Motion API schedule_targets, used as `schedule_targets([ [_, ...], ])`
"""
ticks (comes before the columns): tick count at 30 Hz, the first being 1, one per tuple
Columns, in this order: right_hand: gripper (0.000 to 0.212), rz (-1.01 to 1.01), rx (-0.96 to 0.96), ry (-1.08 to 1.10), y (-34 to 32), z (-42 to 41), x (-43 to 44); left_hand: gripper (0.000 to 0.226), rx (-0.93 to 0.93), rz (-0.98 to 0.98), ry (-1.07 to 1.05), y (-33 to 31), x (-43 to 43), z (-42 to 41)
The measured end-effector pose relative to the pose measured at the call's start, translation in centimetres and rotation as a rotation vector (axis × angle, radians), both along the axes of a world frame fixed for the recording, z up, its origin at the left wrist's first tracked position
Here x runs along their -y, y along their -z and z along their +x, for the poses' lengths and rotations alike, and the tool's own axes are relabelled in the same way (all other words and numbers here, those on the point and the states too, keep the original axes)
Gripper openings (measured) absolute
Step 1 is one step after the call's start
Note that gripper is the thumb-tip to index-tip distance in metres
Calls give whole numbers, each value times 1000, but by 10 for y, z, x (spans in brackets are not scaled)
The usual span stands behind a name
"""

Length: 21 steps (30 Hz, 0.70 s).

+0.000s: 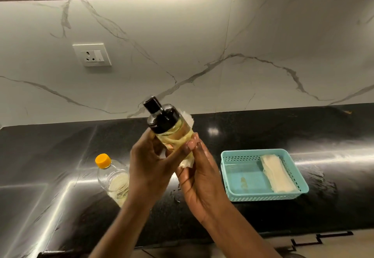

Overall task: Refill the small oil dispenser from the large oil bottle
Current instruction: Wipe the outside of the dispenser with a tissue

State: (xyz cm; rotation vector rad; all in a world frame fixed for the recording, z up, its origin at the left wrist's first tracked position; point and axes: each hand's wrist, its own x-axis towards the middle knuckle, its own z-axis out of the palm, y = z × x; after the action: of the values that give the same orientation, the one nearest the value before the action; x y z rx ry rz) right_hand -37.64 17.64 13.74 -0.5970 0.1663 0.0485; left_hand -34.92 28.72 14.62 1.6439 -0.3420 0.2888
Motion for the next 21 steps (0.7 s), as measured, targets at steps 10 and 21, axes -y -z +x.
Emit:
schedule_targets([
  [10,46,-689,195,-30,-12,-16,-14,58,8,-70,145,-2,-21,9],
  [21,78,-1092,386,-19,-11,-6,-12,62,-5,-233,244,-6,-29,11],
])
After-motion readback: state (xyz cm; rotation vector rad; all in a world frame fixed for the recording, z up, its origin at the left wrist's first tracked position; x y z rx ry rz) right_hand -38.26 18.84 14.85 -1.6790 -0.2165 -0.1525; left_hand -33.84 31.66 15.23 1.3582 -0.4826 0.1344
